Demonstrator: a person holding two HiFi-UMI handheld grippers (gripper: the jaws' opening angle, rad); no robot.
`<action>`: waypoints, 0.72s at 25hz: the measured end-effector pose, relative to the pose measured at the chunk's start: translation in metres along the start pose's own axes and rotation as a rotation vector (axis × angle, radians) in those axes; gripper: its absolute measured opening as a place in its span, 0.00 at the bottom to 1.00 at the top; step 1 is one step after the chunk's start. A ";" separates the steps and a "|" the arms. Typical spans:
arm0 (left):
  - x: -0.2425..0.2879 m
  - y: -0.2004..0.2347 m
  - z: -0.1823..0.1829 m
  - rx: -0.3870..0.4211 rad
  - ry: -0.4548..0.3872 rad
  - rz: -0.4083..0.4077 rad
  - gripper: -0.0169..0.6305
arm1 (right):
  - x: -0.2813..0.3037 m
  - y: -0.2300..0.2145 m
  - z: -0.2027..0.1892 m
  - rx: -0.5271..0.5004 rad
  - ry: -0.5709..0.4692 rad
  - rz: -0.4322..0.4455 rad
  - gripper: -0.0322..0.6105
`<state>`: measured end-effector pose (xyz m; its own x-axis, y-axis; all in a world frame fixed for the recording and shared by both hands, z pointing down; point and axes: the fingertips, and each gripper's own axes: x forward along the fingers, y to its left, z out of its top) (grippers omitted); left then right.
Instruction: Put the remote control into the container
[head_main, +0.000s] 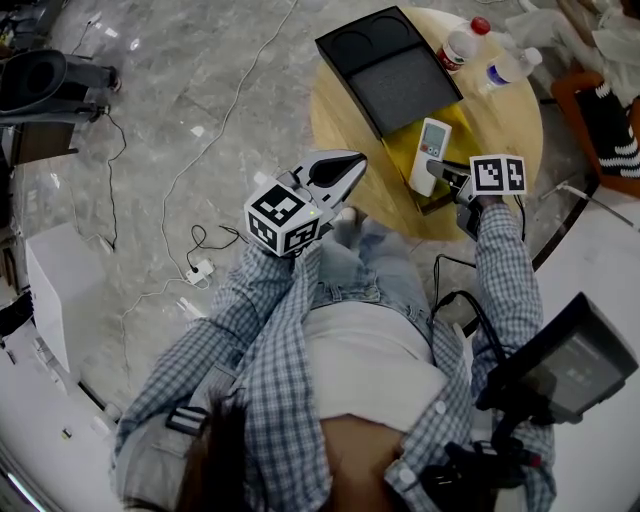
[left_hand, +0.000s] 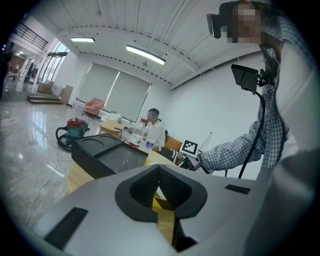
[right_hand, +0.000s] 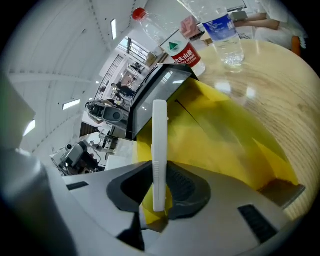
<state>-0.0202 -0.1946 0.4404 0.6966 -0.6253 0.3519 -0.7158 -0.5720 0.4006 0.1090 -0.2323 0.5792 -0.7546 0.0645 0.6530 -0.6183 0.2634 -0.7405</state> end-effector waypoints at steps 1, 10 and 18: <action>-0.001 0.000 0.000 0.000 0.000 0.002 0.04 | 0.000 -0.001 0.000 0.018 0.000 0.001 0.19; -0.003 0.001 0.000 -0.004 -0.002 0.011 0.04 | 0.004 -0.010 0.004 0.146 0.007 0.014 0.19; -0.006 0.001 0.004 -0.004 -0.016 0.015 0.04 | 0.009 -0.019 0.005 0.270 0.043 0.011 0.19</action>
<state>-0.0249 -0.1934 0.4352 0.6849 -0.6424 0.3439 -0.7258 -0.5604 0.3989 0.1132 -0.2412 0.5983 -0.7555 0.1080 0.6462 -0.6503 -0.0038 -0.7597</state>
